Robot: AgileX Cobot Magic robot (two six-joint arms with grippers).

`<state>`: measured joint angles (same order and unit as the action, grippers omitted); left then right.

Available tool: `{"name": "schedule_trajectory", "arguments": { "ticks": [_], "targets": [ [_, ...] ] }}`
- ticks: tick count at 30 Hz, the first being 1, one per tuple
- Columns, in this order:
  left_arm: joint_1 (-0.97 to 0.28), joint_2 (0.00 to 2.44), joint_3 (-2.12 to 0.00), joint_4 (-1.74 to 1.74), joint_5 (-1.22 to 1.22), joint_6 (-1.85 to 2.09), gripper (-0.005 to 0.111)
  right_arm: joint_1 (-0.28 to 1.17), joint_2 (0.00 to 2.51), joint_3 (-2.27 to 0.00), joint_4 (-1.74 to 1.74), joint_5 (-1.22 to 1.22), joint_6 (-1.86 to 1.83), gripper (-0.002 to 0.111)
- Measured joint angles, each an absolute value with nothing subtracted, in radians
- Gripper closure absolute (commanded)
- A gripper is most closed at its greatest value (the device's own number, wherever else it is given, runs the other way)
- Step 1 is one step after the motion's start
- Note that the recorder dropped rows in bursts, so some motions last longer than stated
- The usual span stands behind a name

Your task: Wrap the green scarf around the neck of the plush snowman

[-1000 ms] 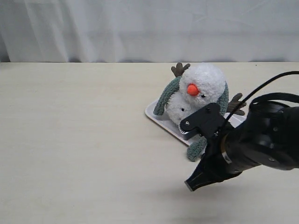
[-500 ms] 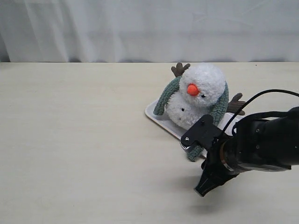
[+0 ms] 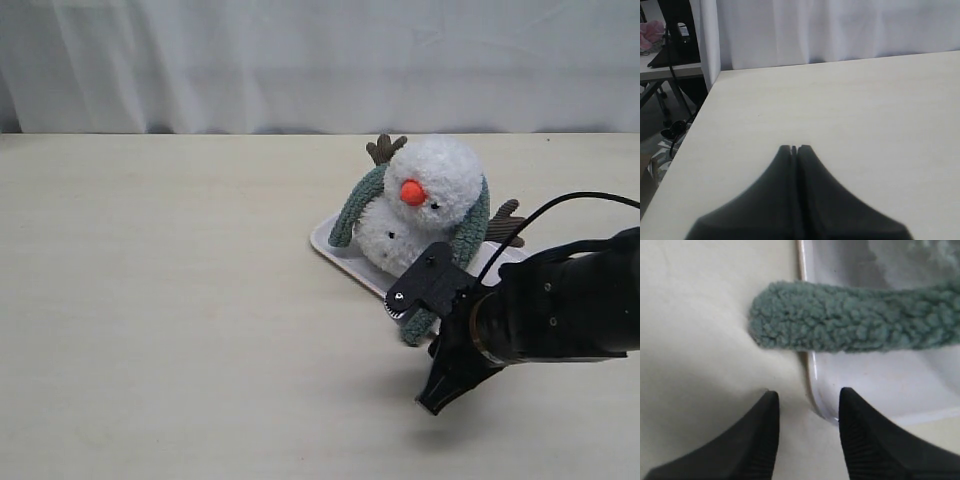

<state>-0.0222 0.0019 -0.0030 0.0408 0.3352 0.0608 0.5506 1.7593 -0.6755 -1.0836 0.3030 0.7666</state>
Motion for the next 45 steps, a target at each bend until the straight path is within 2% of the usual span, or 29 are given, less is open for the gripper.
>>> {"name": "schedule_trajectory", "arguments": {
  "ticks": [17,20,26,34,45],
  "targets": [
    [-0.022,0.002,-0.003,0.041,0.335,0.061,0.107,0.551,1.804,-0.682,-1.253,0.355,0.831,0.071],
    [-0.022,0.002,-0.003,0.041,0.335,0.061,0.107,0.551,1.813,-0.686,-1.265,0.35,0.827,0.08],
    [-0.022,0.002,-0.003,0.041,0.335,0.061,0.107,0.551,1.827,-0.688,-1.291,0.344,0.824,0.104],
    [-0.022,0.002,-0.003,0.041,0.335,0.061,0.107,0.551,1.834,-0.69,-1.329,0.334,0.792,0.104],
    [-0.022,0.002,-0.003,0.041,0.335,0.061,0.107,0.551,1.834,-0.69,-1.322,0.333,0.567,0.104]
  ]
}}
